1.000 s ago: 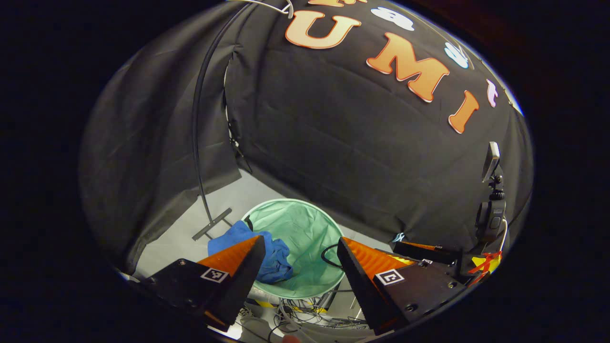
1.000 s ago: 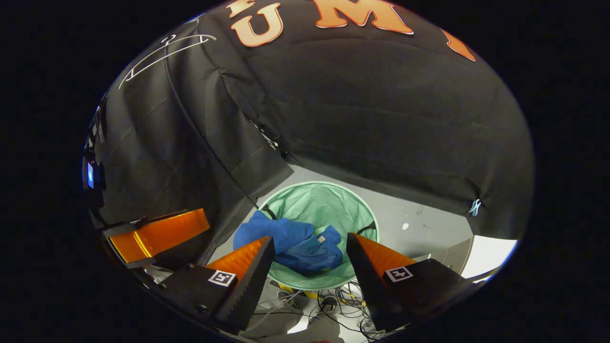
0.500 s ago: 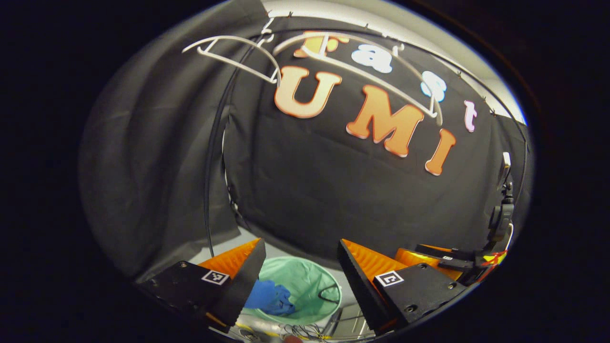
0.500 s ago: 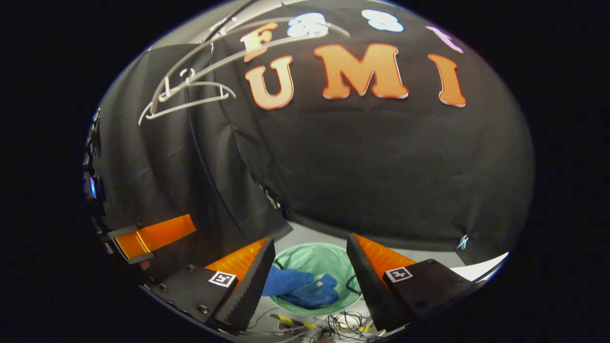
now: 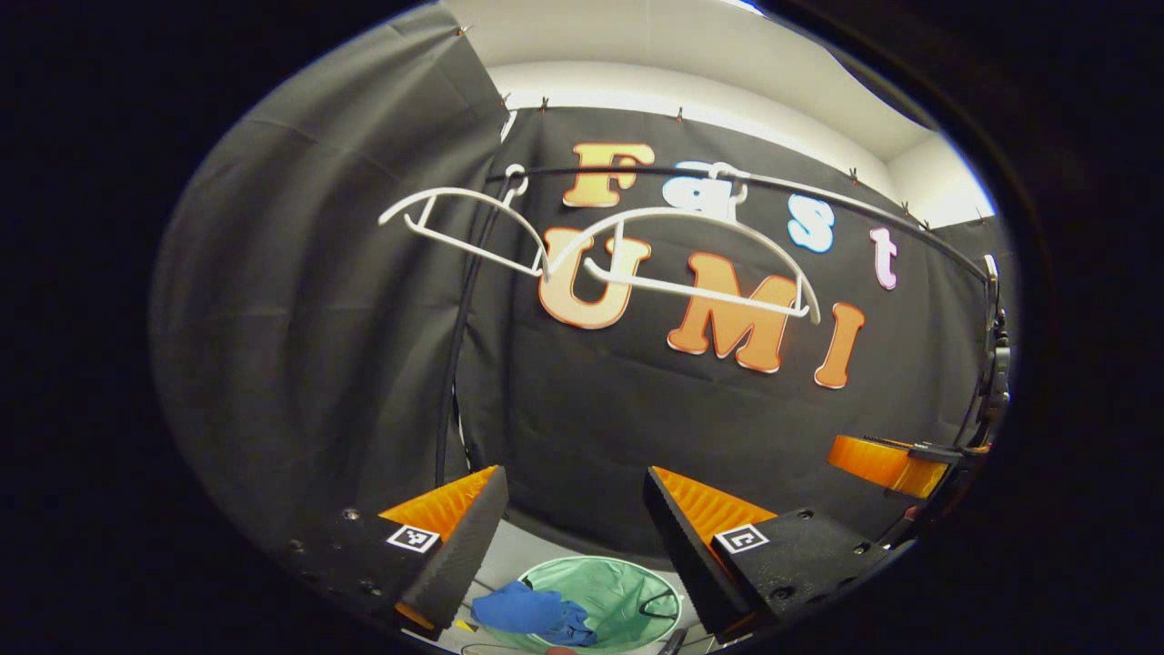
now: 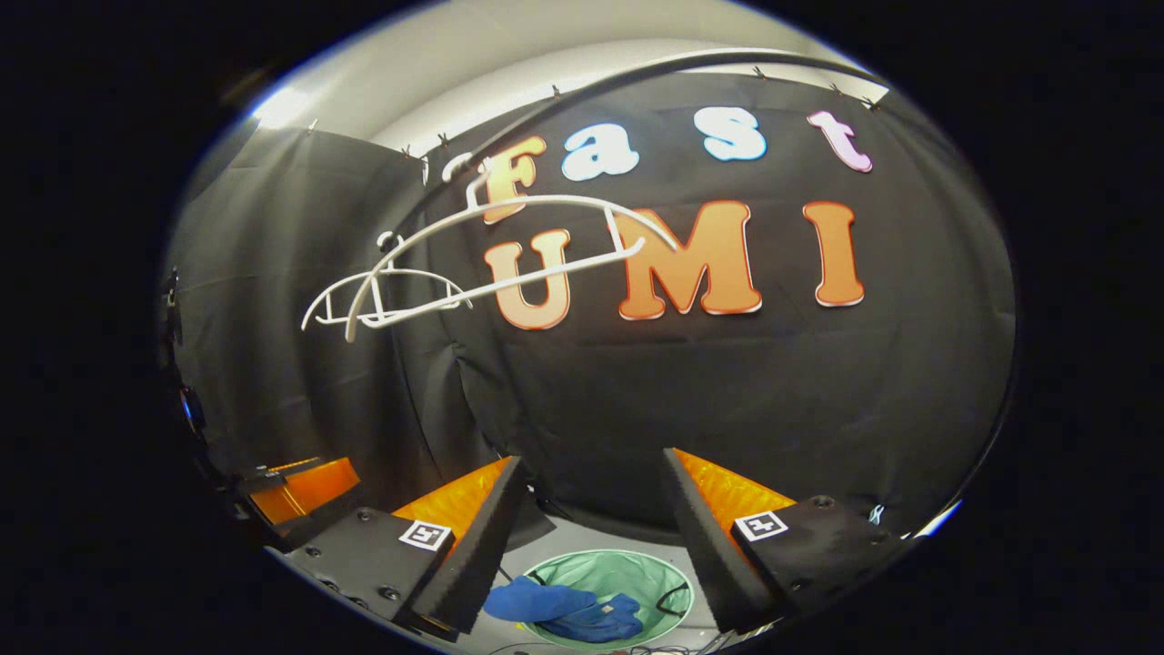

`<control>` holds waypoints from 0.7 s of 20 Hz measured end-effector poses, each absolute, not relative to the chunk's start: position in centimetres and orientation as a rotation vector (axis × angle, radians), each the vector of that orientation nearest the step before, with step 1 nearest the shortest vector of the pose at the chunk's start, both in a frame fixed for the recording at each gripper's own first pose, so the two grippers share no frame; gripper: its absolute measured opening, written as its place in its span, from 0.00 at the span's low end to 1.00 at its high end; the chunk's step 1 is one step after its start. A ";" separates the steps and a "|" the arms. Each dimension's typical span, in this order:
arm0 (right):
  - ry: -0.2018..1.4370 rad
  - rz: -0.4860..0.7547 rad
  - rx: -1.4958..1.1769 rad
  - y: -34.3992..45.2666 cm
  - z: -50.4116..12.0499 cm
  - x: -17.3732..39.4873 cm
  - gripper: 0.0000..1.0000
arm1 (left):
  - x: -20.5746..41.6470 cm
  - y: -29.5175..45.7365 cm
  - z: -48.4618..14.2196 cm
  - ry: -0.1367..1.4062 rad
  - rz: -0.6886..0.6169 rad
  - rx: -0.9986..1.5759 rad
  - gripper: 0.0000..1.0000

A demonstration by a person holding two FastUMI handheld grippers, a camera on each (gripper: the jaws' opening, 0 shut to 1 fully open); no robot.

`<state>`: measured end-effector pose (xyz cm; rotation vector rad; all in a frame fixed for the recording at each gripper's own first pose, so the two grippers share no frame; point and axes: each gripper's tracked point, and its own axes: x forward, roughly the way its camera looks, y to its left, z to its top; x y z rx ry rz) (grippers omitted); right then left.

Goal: Grasp the clothes on the hanger with both hands and then place them into the laundry hamper below.

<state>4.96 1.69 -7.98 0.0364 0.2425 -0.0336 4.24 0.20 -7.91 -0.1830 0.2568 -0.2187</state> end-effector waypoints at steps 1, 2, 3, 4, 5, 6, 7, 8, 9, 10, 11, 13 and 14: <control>0.221 -0.022 0.031 1.7 -6.9 4.4 0.98 | 3.4 0.4 -6.1 0.224 -0.199 -0.175 0.91; 0.212 -0.022 0.024 1.4 -6.1 3.7 0.98 | 2.4 0.7 -4.5 0.193 -0.175 -0.161 0.91; 0.197 -0.025 0.021 0.9 -5.1 2.9 0.89 | 1.4 0.7 -2.8 0.161 -0.161 -0.141 0.95; 0.178 -0.031 0.021 0.3 -4.1 2.0 0.89 | 0.3 0.5 -1.5 0.137 -0.156 -0.122 0.95; 0.160 -0.039 0.022 -0.6 -3.1 0.6 0.89 | -0.6 0.0 -0.4 0.119 -0.158 -0.107 0.93; 0.145 -0.049 0.019 -1.7 -2.1 -0.8 0.98 | -1.5 -0.6 0.6 0.110 -0.161 -0.099 0.91; 0.128 -0.054 0.015 -2.7 -1.1 -2.2 0.93 | -2.1 -1.3 1.2 0.106 -0.160 -0.102 0.92; 0.103 -0.061 0.010 -3.6 0.0 -3.3 0.98 | -3.2 -1.8 1.9 0.094 -0.158 -0.117 0.92; 0.083 -0.069 0.002 -4.5 0.8 -4.3 0.92 | -4.1 -2.3 2.8 0.070 -0.155 -0.143 0.92; 0.078 -0.076 -0.005 -5.4 1.2 -5.4 0.96 | -5.0 -2.9 3.7 0.045 -0.153 -0.169 0.92; 0.076 -0.078 -0.009 -6.1 1.4 -6.6 1.00 | -5.5 -3.4 3.7 0.031 -0.152 -0.179 0.92; 0.072 -0.073 -0.008 -7.2 2.0 -8.4 0.98 | -6.8 -3.3 3.9 0.031 -0.123 -0.158 0.92; 0.070 -0.068 -0.010 -7.7 2.2 -9.1 0.98 | -7.6 -3.5 4.1 0.028 -0.117 -0.146 0.92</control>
